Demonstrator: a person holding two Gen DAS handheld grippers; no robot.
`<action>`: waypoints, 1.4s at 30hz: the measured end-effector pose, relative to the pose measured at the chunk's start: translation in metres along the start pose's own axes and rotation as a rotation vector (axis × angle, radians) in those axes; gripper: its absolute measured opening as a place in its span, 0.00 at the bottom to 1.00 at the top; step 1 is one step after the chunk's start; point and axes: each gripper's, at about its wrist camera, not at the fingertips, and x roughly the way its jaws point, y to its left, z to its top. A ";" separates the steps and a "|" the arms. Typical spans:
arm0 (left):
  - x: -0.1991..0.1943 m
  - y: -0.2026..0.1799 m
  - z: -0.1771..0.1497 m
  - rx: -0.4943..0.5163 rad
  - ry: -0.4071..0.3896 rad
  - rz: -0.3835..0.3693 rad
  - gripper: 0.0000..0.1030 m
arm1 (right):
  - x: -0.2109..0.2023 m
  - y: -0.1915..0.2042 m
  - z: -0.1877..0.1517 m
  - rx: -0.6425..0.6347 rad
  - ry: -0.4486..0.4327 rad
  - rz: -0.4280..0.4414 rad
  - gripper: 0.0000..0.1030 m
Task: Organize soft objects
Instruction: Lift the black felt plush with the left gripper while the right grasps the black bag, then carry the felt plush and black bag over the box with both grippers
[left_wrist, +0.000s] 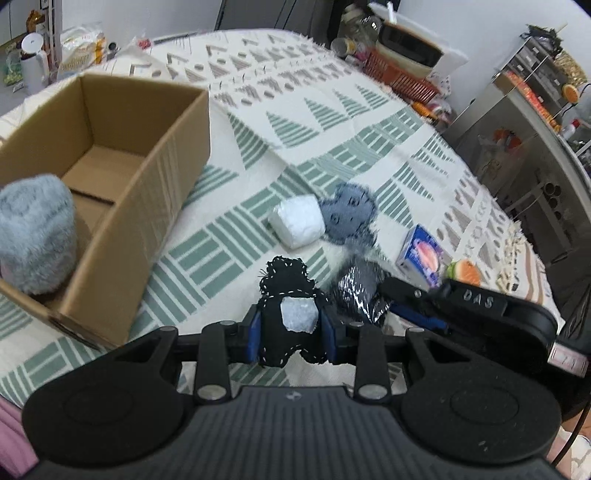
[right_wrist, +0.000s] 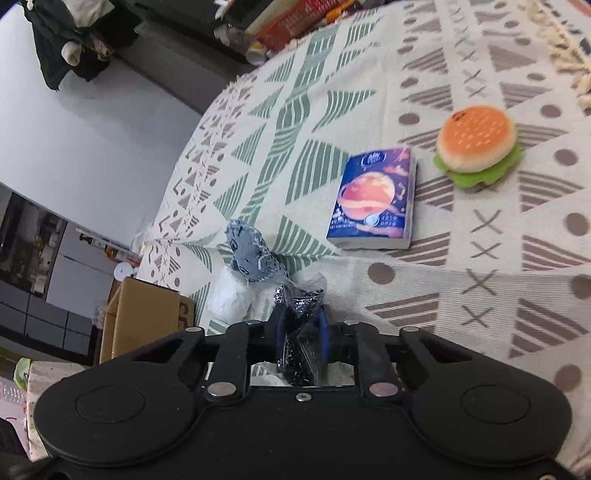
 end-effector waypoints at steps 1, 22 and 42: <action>-0.004 0.000 0.001 0.004 -0.008 -0.005 0.31 | -0.004 0.001 -0.001 0.002 -0.009 -0.001 0.16; -0.067 0.024 0.026 0.031 -0.141 -0.107 0.31 | -0.069 0.040 -0.025 -0.025 -0.118 0.087 0.12; -0.104 0.095 0.071 -0.023 -0.281 -0.161 0.31 | -0.083 0.134 -0.031 -0.183 -0.138 0.160 0.12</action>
